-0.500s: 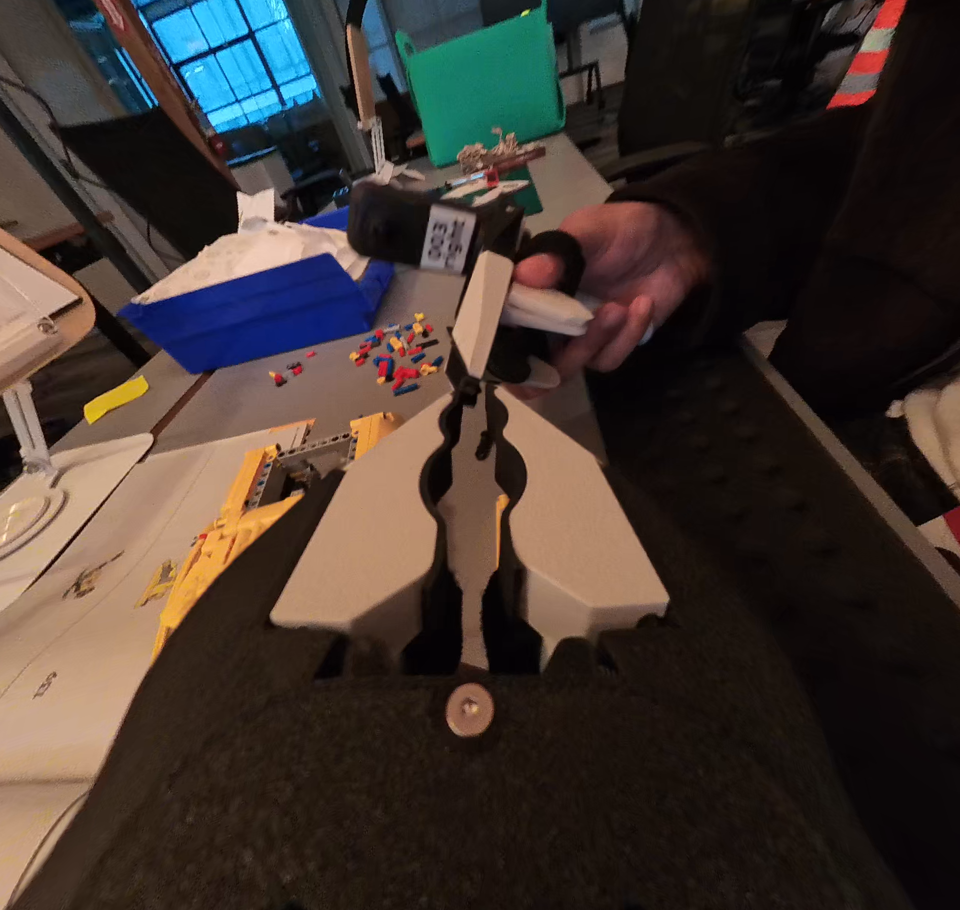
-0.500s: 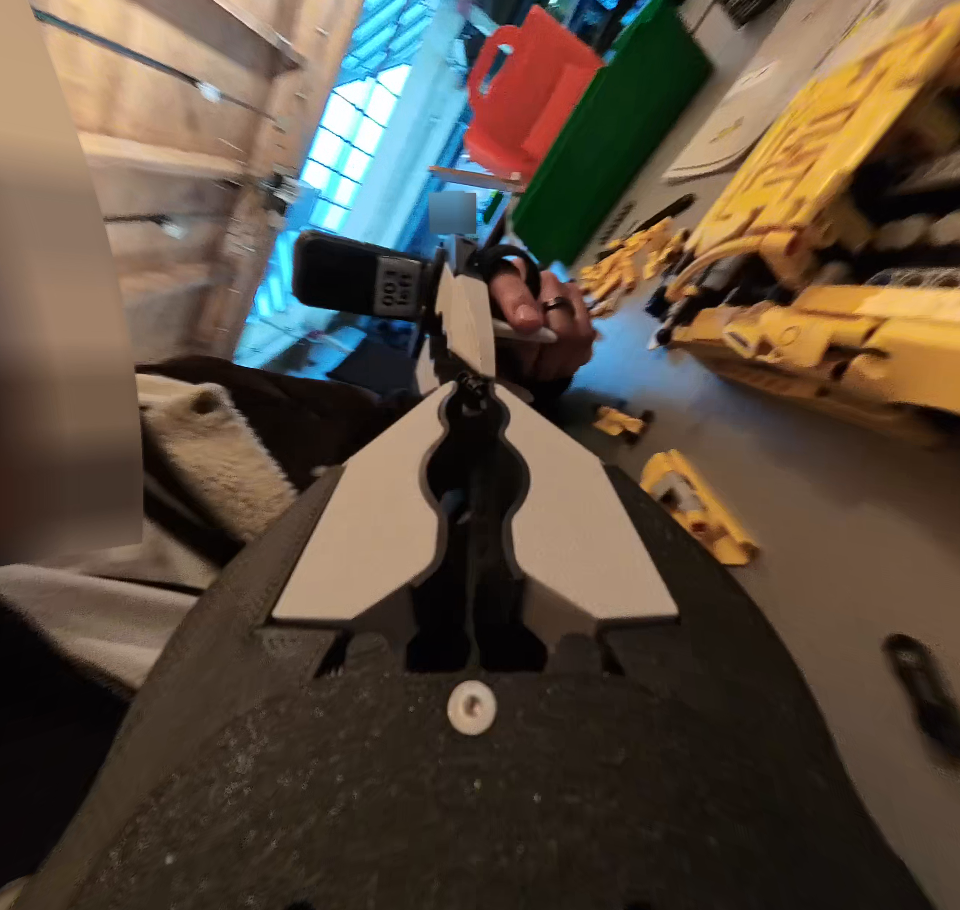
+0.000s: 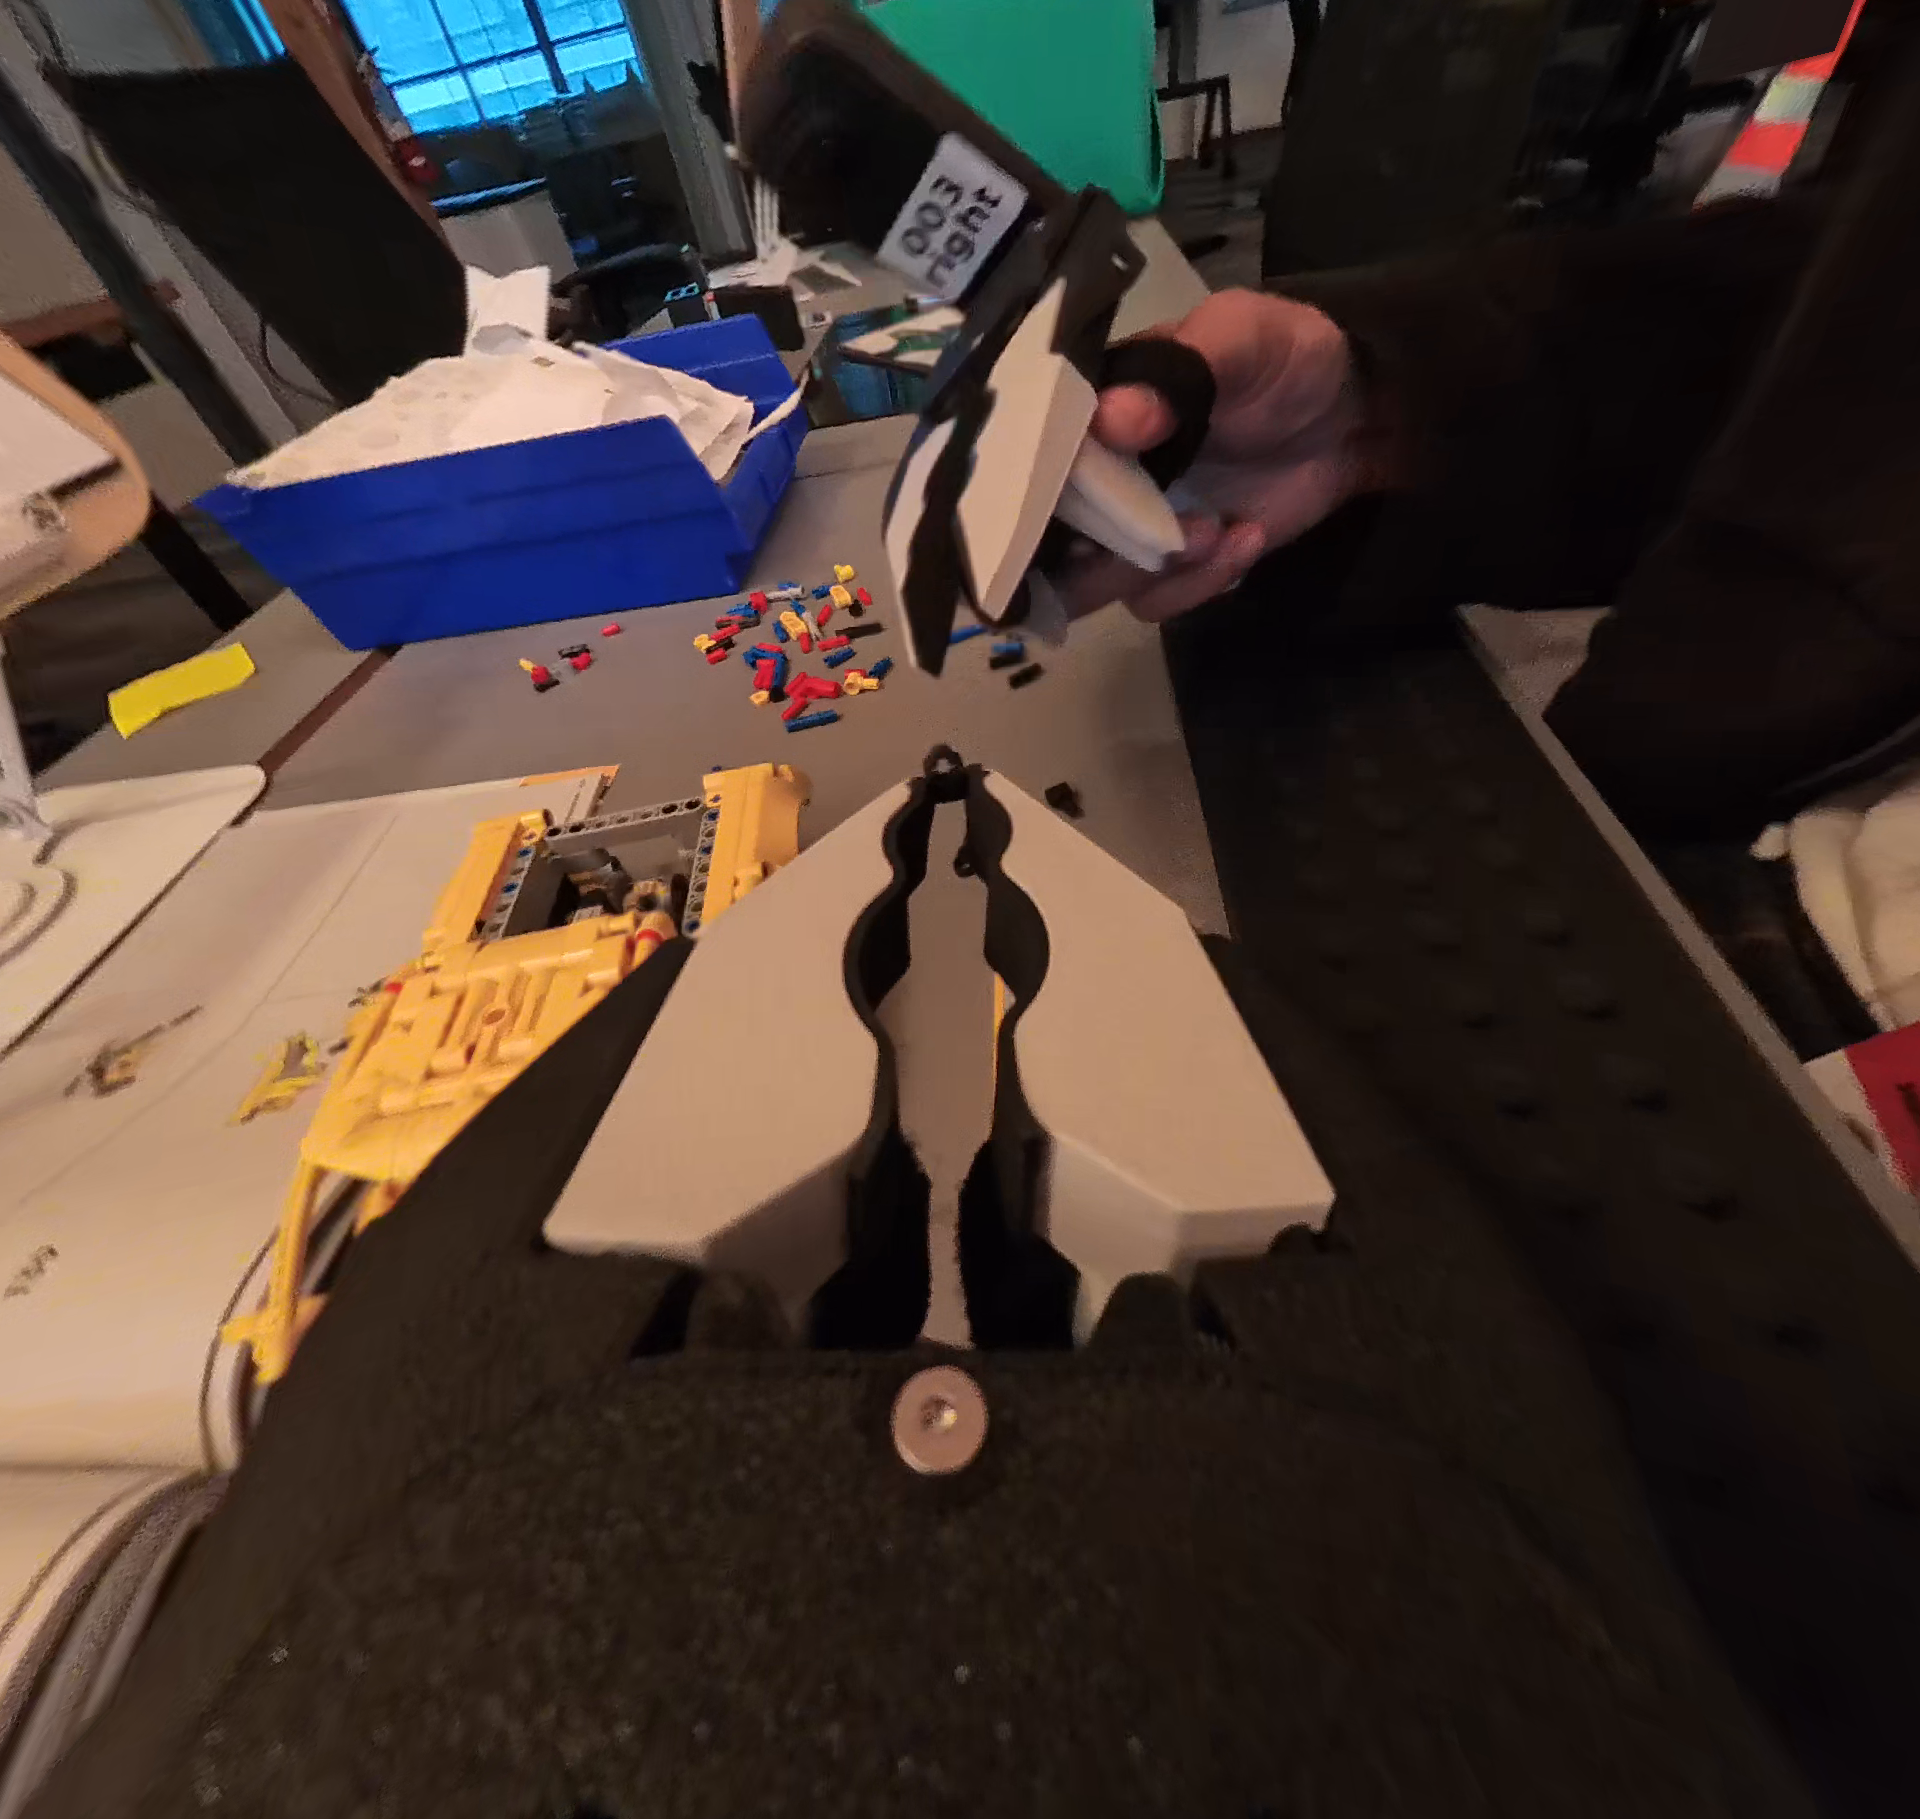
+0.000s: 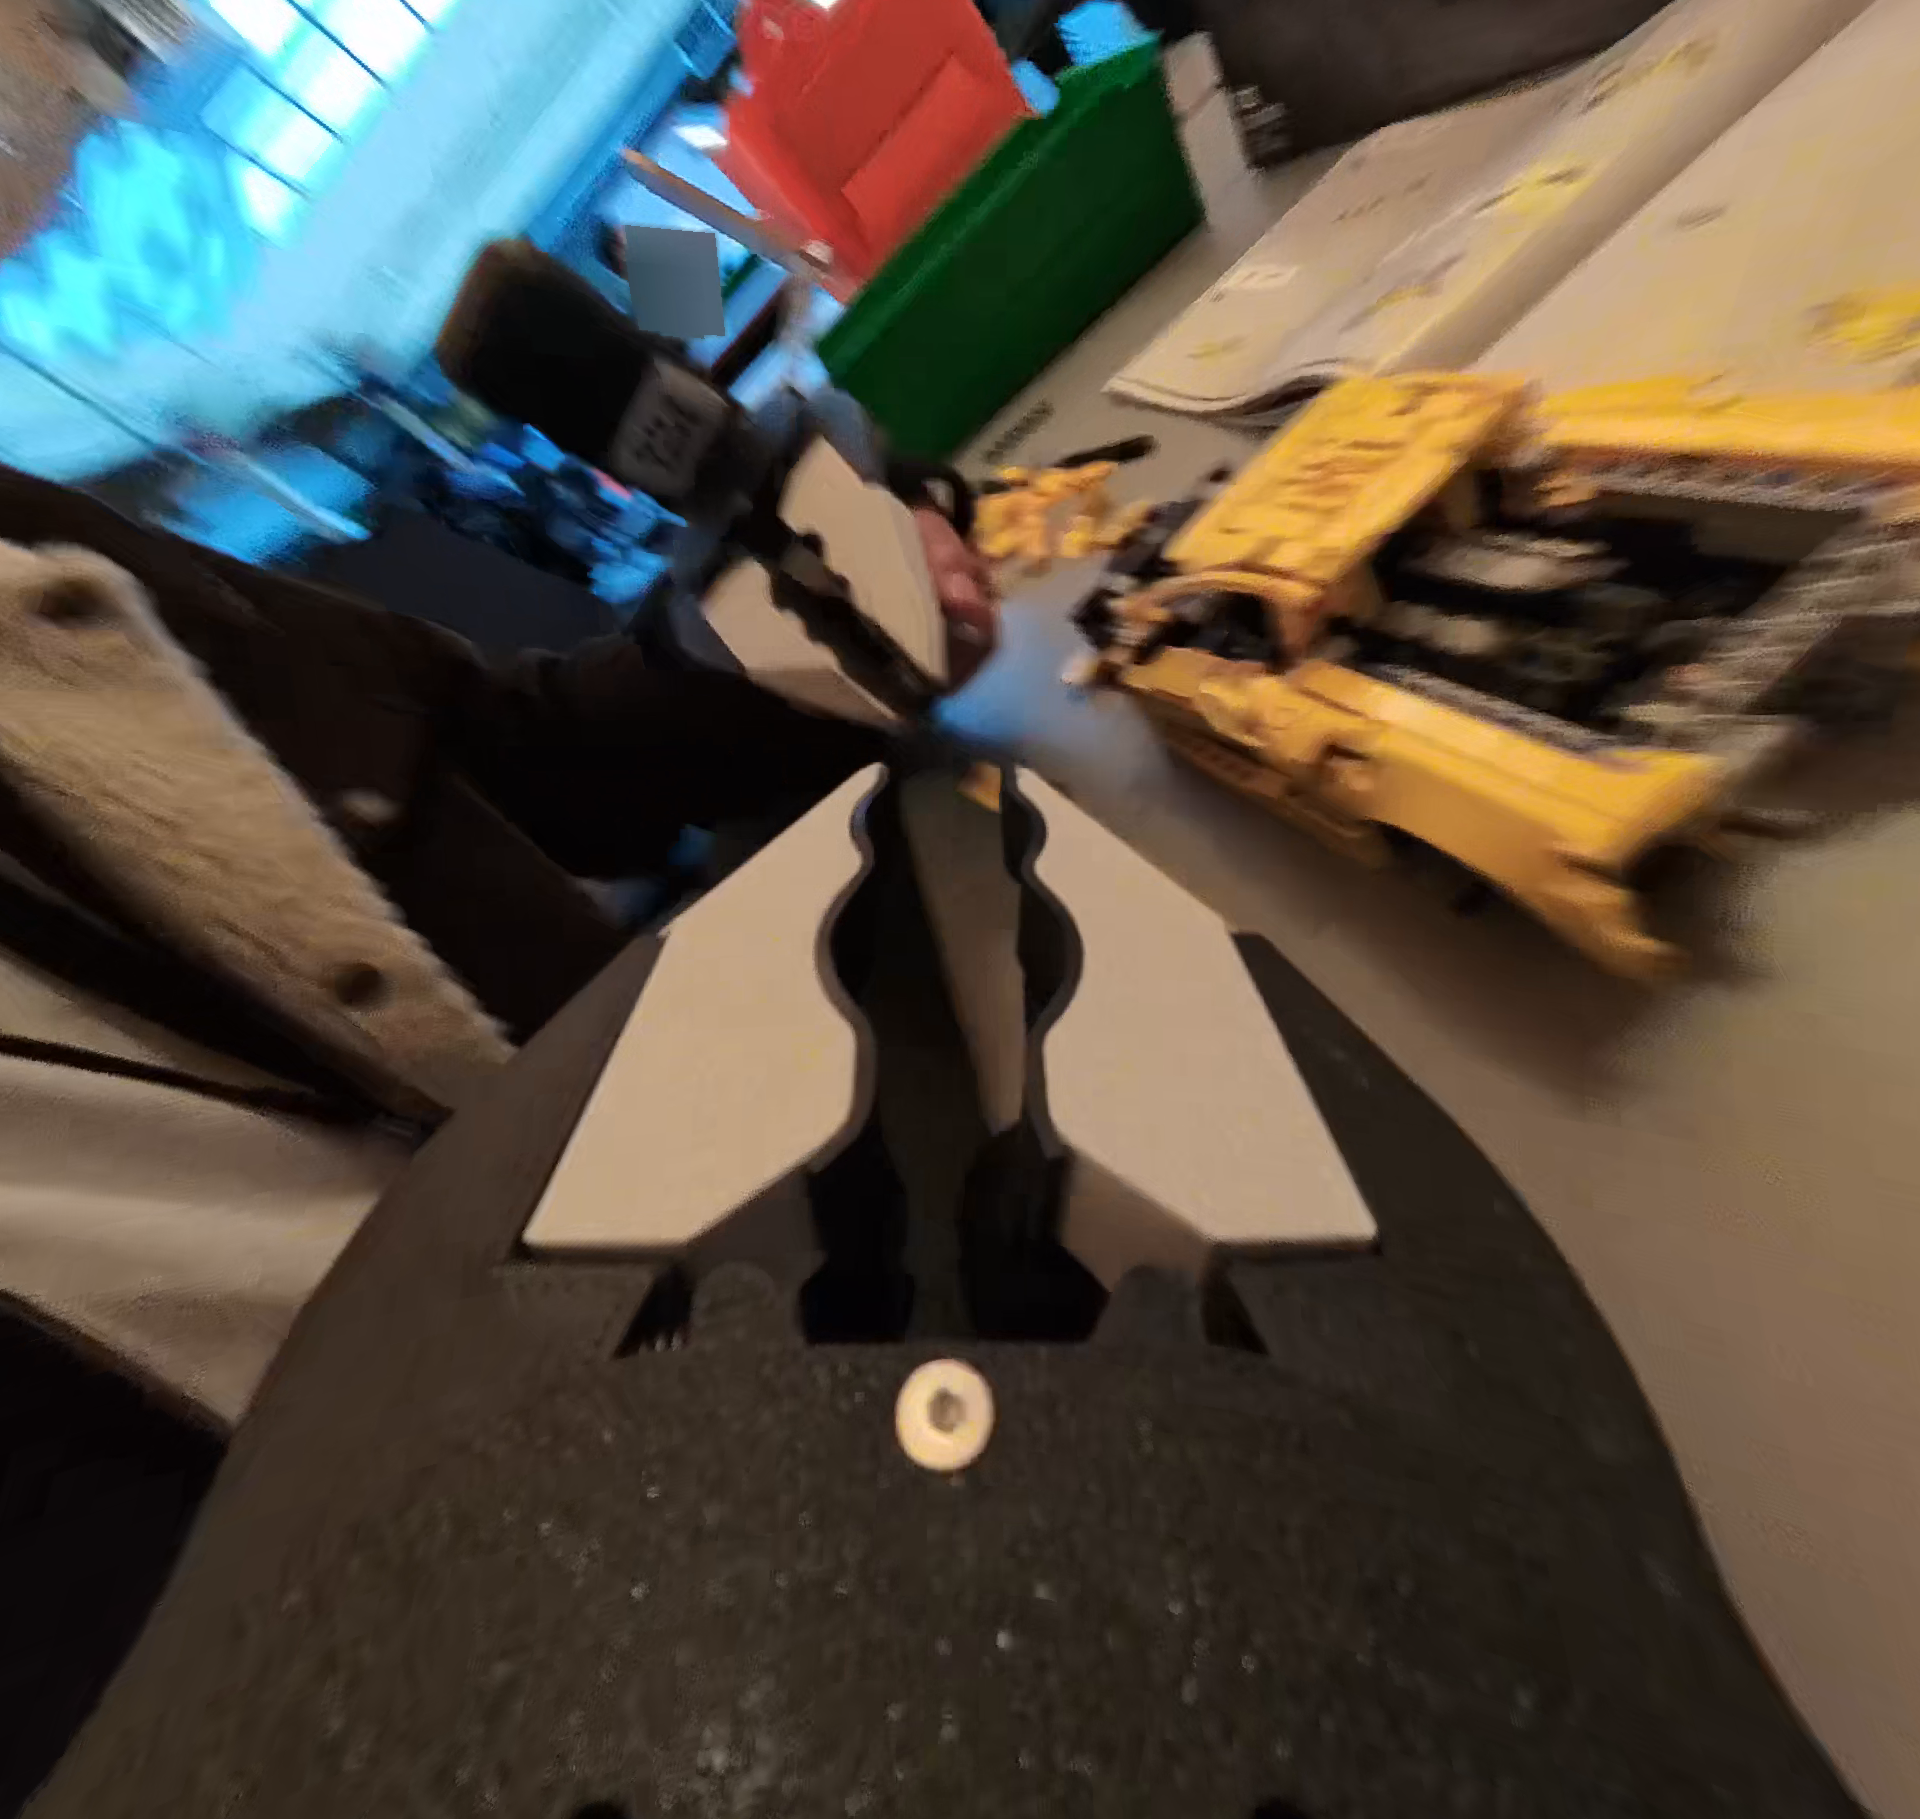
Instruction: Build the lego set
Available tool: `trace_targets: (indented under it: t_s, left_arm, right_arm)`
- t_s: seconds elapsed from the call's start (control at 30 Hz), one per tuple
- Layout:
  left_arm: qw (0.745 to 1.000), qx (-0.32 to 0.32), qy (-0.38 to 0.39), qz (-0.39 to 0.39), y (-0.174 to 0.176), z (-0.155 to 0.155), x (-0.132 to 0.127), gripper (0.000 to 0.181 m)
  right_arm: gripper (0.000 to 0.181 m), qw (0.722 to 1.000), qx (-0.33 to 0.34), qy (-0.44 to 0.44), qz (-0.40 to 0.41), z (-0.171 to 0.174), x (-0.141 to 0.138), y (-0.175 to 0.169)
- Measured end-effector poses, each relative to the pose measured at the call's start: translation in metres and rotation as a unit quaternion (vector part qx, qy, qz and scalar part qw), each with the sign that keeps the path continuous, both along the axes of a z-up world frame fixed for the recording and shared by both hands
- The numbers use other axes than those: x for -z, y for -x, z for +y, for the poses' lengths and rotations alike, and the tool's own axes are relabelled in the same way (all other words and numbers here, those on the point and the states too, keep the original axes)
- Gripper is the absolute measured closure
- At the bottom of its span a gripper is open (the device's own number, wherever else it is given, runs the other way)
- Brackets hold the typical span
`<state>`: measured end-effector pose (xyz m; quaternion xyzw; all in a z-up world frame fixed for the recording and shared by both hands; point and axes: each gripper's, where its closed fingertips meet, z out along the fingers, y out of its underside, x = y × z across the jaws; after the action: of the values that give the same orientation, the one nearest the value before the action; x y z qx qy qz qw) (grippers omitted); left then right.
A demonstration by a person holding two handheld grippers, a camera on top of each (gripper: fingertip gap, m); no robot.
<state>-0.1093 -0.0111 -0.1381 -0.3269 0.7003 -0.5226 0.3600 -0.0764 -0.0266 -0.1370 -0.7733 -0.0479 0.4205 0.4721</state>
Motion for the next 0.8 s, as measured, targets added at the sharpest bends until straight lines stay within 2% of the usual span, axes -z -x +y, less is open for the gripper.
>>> trace_targets:
  t_s: [0.07,0.1,0.17,0.2,0.33,0.4,0.47,0.6,0.7,0.8]
  left_arm:
    - [0.999,-0.013,0.044,0.013,-0.002,0.009,-0.005,0.175]
    - [0.997,-0.018,0.066,0.023,-0.003,0.013,-0.006,0.175]
    - [0.993,-0.019,0.111,0.042,-0.004,0.018,-0.008,0.175]
    - [0.990,-0.014,0.134,0.050,-0.003,0.019,-0.009,0.175]
    - [0.975,0.016,0.212,0.072,-0.001,0.018,-0.015,0.174]
    - [0.967,0.032,0.238,0.081,0.001,0.016,-0.016,0.175]
    - [0.962,0.043,0.256,0.090,0.002,0.015,-0.016,0.175]
    - [0.959,0.054,0.261,0.094,0.003,0.012,-0.015,0.175]
    - [0.957,0.058,0.267,0.101,0.003,0.011,-0.014,0.175]
    - [0.955,0.059,0.273,0.102,0.003,0.012,-0.014,0.175]
  right_arm:
    - [0.154,0.984,0.030,0.010,-0.173,-0.013,0.034,-0.040]
    - [0.154,0.969,0.010,0.020,-0.247,-0.025,0.054,-0.050]
    - [0.146,0.949,-0.050,0.037,-0.309,-0.048,0.081,-0.049]
    - [0.148,0.940,-0.068,0.046,-0.332,-0.055,0.090,-0.050]
    - [0.159,0.928,-0.096,0.003,-0.360,-0.057,0.099,-0.050]
    - [0.159,0.918,-0.122,0.009,-0.378,-0.057,0.109,-0.052]
    - [0.159,0.918,-0.138,-0.012,-0.372,-0.055,0.106,-0.048]
    - [0.160,0.905,-0.158,-0.031,-0.393,-0.053,0.109,-0.045]
    - [0.174,0.893,-0.157,-0.063,-0.417,-0.050,0.109,-0.044]
    - [0.174,0.889,-0.151,-0.079,-0.425,-0.047,0.109,-0.039]
